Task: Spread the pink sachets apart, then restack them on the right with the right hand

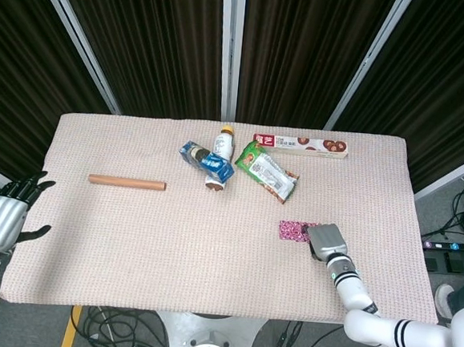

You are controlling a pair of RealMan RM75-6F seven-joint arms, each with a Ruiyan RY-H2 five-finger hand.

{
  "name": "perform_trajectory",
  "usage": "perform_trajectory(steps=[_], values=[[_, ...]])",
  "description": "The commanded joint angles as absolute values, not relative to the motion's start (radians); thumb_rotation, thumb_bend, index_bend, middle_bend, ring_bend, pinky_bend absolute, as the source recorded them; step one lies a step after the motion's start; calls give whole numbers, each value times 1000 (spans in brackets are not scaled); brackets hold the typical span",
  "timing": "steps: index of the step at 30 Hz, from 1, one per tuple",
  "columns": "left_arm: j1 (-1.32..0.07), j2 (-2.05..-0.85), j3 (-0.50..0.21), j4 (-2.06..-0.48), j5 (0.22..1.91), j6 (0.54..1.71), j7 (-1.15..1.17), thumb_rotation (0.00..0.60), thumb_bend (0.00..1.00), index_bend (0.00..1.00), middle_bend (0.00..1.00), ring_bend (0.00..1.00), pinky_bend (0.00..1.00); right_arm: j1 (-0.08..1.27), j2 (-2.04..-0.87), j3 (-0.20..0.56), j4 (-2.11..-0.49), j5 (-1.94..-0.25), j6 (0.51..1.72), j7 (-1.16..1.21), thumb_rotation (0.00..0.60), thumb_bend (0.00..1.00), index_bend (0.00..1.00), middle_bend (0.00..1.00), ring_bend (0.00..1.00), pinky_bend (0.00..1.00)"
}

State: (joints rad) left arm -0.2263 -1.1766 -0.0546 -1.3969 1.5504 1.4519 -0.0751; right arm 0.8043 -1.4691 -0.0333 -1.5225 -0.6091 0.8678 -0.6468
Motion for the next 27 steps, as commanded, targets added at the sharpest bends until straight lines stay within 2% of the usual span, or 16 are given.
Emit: perform_trajectory(steps=[1, 27], values=[[-225, -1177, -55, -1394, 1549, 1453, -79, 600, 93, 250, 220, 188, 290, 811, -1480, -35, -1512, -595, 865, -657, 600, 710, 273, 1000, 1000, 949], [-225, -1181, -51, -1391, 1554, 1451, -75, 600, 93, 250, 220, 188, 291, 784, -1431, -62, -1502, -582, 862, -632, 600, 710, 287, 1000, 1000, 949]])
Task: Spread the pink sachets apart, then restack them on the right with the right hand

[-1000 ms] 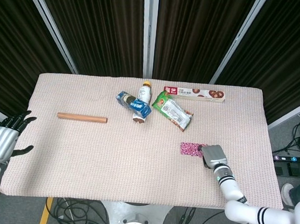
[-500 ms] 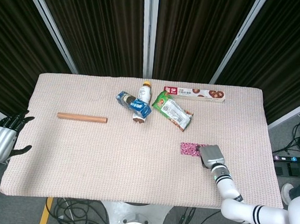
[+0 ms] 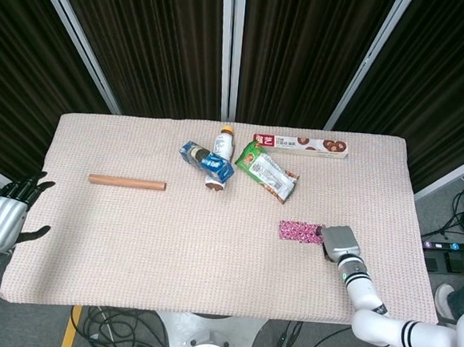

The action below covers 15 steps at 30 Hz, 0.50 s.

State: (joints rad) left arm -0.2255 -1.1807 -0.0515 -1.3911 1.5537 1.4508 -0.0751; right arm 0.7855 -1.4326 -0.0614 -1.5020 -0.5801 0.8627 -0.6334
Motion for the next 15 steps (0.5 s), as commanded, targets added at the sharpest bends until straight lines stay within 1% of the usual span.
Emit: perform_trajectory(steps=[1, 15], values=[[-225, -1181, -51, -1391, 1554, 1451, -74, 600, 93, 250, 220, 187, 291, 783, -1429, -63, -1502, -583, 861, -631, 600, 710, 287, 1000, 1000, 949], [-227, -1178, -51, -1397, 1558, 1452, -72, 600, 93, 250, 220, 188, 291, 771, -1406, -73, -1513, -589, 863, -628, 600, 711, 290, 1000, 1000, 949]])
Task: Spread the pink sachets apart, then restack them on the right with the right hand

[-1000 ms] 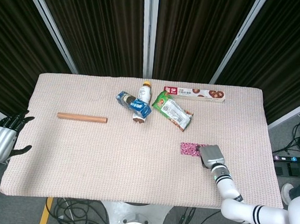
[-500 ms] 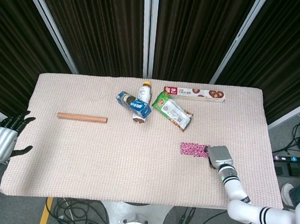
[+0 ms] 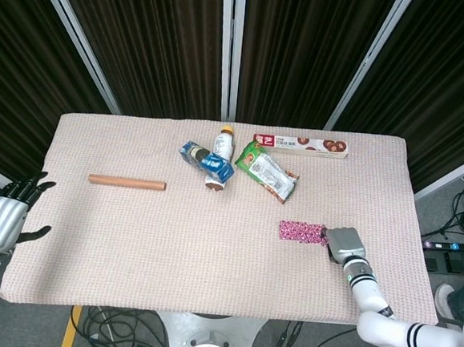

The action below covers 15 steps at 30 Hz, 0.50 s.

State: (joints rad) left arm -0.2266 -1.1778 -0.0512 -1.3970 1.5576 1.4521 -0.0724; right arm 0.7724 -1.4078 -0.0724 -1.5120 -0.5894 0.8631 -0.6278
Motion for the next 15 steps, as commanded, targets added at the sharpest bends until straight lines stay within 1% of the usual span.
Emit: perform_trajectory(steps=[1, 8, 15], values=[[-227, -1178, -52, -1398, 1558, 1452, -71, 600, 94, 250, 220, 188, 291, 771, -1404, -74, -1513, -587, 862, -628, 600, 711, 290, 1000, 1000, 949], [-228, -1176, -53, -1405, 1558, 1453, -66, 600, 93, 250, 220, 187, 291, 767, -1398, -69, -1519, -599, 858, -616, 600, 708, 294, 1000, 1000, 949], [-230, -1176, -55, -1408, 1557, 1452, -65, 600, 93, 250, 220, 187, 291, 769, -1394, -67, -1575, -635, 884, -625, 600, 709, 296, 1000, 1000, 949]])
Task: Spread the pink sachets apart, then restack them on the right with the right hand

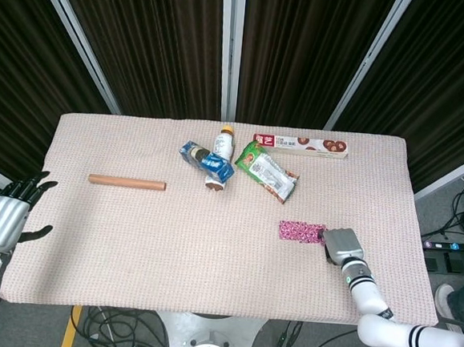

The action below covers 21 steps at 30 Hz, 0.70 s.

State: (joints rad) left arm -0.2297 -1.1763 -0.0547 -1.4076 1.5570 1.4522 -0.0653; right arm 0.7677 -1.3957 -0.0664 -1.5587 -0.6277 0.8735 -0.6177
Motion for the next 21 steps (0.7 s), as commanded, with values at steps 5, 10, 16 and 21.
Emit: perform_trajectory(steps=[5, 10, 16, 21], values=[[-229, -1176, -55, -1406, 1557, 1455, -72, 600, 94, 250, 220, 188, 290, 771, -1401, -74, -1596, -623, 901, -651, 600, 708, 306, 1000, 1000, 949], [-227, -1176, -56, -1403, 1555, 1456, -78, 600, 93, 250, 220, 188, 290, 773, -1409, -79, -1596, -606, 906, -666, 600, 707, 310, 1000, 1000, 949], [-226, -1176, -56, -1399, 1554, 1459, -85, 600, 93, 250, 220, 188, 290, 773, -1415, -87, -1602, -598, 912, -680, 600, 707, 325, 1000, 1000, 949], [-225, -1177, -55, -1394, 1556, 1460, -89, 600, 93, 250, 220, 188, 291, 777, -1422, -84, -1590, -582, 911, -688, 600, 705, 328, 1000, 1000, 949]])
